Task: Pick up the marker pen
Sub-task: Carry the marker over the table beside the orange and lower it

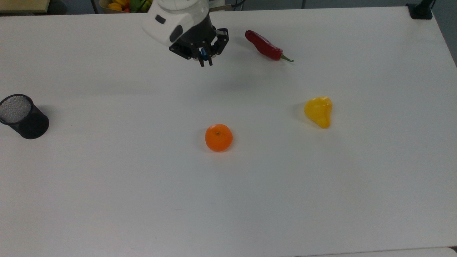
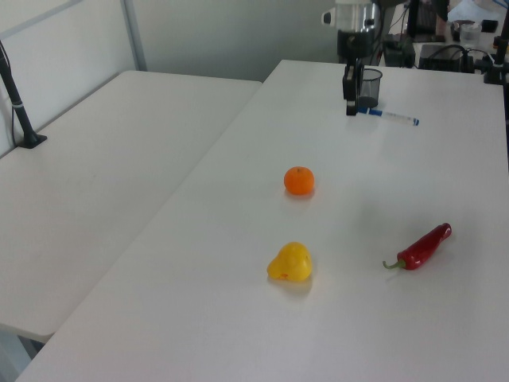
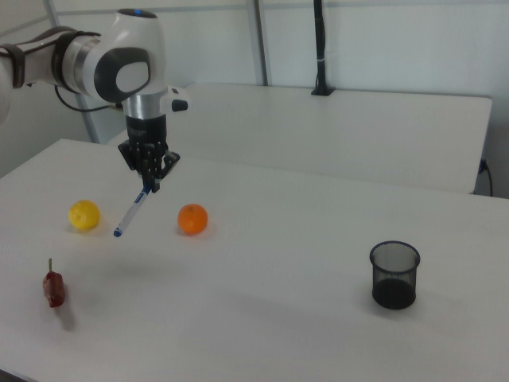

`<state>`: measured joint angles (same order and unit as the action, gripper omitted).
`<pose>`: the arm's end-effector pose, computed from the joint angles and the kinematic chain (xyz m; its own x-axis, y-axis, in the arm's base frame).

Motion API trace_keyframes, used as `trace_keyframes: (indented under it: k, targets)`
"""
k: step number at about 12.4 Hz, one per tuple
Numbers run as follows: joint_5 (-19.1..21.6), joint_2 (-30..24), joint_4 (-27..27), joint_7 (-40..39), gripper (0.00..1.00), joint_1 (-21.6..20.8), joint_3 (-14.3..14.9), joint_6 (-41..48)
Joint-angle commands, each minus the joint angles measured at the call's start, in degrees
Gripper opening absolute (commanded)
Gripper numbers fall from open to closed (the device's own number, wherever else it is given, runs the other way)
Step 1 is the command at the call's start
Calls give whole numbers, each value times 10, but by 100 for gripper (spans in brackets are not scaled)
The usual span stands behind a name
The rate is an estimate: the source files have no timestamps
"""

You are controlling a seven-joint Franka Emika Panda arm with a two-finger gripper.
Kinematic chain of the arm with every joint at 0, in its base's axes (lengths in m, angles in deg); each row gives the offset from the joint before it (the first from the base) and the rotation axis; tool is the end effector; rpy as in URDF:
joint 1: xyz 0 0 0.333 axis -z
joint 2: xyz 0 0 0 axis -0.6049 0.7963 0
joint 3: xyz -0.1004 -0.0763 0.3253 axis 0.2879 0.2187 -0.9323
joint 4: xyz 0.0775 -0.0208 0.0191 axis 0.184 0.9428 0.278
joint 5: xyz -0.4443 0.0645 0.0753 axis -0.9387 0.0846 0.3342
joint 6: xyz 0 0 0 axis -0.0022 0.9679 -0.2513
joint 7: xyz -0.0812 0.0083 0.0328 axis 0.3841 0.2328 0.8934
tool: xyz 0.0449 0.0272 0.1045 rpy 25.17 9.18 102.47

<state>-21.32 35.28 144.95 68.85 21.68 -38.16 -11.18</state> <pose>0.6941 0.0752 0.5092 0.9841 0.1688 -0.0555 0.1590 -0.9759 -0.1497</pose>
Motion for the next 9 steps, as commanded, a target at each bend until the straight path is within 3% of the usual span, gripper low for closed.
trace_keyframes:
  k: [1, 6, 9]
  targets:
    - [-7, -11, 85, 8, 3, -24, 0, -100]
    - [-18, -10, 196, 33, 3, -25, -49, -276]
    - [-26, -5, 242, 36, 3, -26, -58, -353]
